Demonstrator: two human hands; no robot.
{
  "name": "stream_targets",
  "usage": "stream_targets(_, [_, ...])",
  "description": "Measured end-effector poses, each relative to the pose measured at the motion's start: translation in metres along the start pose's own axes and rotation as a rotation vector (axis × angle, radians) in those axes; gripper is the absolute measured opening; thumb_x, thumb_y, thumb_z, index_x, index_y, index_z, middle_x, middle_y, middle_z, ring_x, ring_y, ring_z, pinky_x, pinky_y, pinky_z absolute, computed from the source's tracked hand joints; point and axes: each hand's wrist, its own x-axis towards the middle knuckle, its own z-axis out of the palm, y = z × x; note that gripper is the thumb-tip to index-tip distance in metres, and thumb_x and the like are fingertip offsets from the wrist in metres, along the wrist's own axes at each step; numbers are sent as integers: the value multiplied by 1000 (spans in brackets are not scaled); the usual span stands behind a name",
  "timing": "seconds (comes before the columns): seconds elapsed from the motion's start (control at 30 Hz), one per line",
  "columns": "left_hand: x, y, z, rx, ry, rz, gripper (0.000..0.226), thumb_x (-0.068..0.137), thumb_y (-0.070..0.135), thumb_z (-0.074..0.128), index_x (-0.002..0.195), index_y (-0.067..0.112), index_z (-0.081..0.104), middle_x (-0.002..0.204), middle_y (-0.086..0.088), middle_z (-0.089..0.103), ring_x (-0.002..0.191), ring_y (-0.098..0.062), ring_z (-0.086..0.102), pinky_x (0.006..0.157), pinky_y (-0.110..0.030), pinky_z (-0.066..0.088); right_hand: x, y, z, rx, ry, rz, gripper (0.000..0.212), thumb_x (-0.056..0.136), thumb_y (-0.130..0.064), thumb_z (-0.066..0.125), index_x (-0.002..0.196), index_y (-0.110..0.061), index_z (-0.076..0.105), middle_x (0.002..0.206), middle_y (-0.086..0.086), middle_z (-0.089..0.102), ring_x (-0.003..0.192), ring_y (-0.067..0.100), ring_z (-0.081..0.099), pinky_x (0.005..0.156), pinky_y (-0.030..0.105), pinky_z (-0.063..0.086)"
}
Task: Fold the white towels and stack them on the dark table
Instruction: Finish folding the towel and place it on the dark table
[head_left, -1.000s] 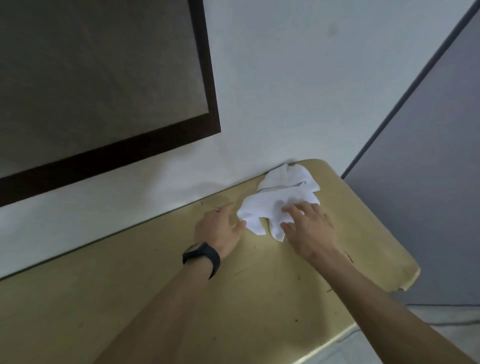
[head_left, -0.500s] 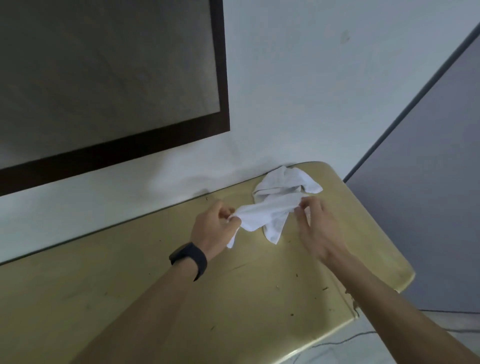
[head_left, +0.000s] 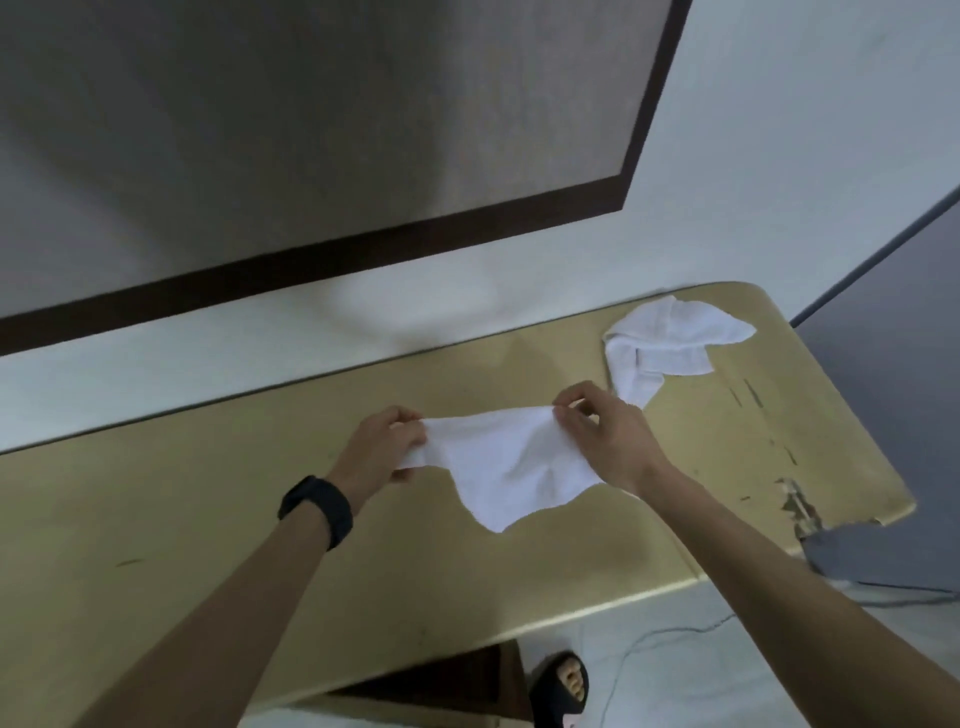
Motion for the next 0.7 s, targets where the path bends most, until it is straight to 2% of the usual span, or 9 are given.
stream_targets(0.07, [3, -26, -13, 112, 12, -38, 9, 93, 21, 58, 99, 14, 59, 101, -10, 62, 74, -22, 60, 66, -35, 54, 5, 8, 21, -163, 29, -29, 18, 97, -36, 53, 114, -34, 60, 109, -11, 65, 98, 16, 61, 80, 34, 51])
stream_targets(0.13, [3, -53, -18, 465, 109, 16, 33, 91, 33, 61, 120, 17, 54, 123, -10, 56, 103, -27, 56, 88, -39, 50, 3, 20, 45, -402, 97, -124, 31, 94, -34, 56, 125, -29, 59, 123, -5, 62, 116, 23, 53, 92, 39, 46])
stream_targets(0.23, [-14, -77, -4, 875, 258, 304, 46, 88, 47, 59, 127, 24, 51, 136, -5, 48, 128, -27, 40, 102, -40, 37, -16, 31, 67, -548, 119, -349, 42, 75, -20, 65, 117, -27, 64, 119, -5, 62, 116, 25, 50, 86, 38, 45])
stream_targets(0.3, [-29, -84, 17, 899, 191, 477, 40, 86, 49, 59, 117, 24, 56, 126, -2, 55, 124, -25, 46, 96, -39, 38, -28, 40, 72, -614, 80, -470, 52, 60, -14, 64, 110, -26, 68, 117, -6, 62, 112, 24, 52, 78, 36, 45])
stream_targets(0.37, [-42, -89, 44, 908, 118, 554, 39, 84, 55, 58, 106, 23, 58, 110, 0, 60, 109, -25, 54, 84, -38, 42, -35, 48, 72, -688, -10, -481, 53, 58, -16, 66, 110, -25, 68, 120, -5, 62, 113, 24, 52, 78, 36, 47])
stream_targets(0.5, [-48, -96, 86, 1111, -14, 441, 55, 86, 62, 53, 116, 17, 53, 118, -4, 56, 111, -28, 50, 85, -41, 40, -38, 61, 78, -775, -69, -446, 38, 72, -27, 70, 109, -23, 69, 123, -3, 62, 114, 26, 55, 80, 36, 47])
stream_targets(0.53, [-48, -97, 89, 1145, -30, 435, 53, 84, 58, 58, 115, 15, 56, 116, -5, 57, 107, -29, 52, 83, -41, 41, -37, 63, 81, -771, -57, -465, 34, 74, -29, 69, 108, -23, 70, 123, -2, 62, 113, 27, 56, 79, 35, 47])
stream_targets(0.63, [-49, -100, 87, 1226, -35, 531, 35, 63, 40, 82, 86, 17, 68, 84, -2, 67, 73, -25, 60, 61, -35, 46, -34, 68, 87, -764, -21, -559, 21, 84, -33, 57, 100, -25, 69, 118, 0, 62, 105, 28, 58, 74, 34, 43])
stream_targets(0.7, [-49, -98, 76, 1247, -58, 548, 27, 79, 35, 68, 99, 17, 63, 91, -2, 68, 79, -26, 62, 66, -36, 44, -33, 67, 92, -747, 22, -611, 20, 90, -31, 51, 97, -21, 67, 113, 1, 61, 99, 27, 57, 73, 35, 41])
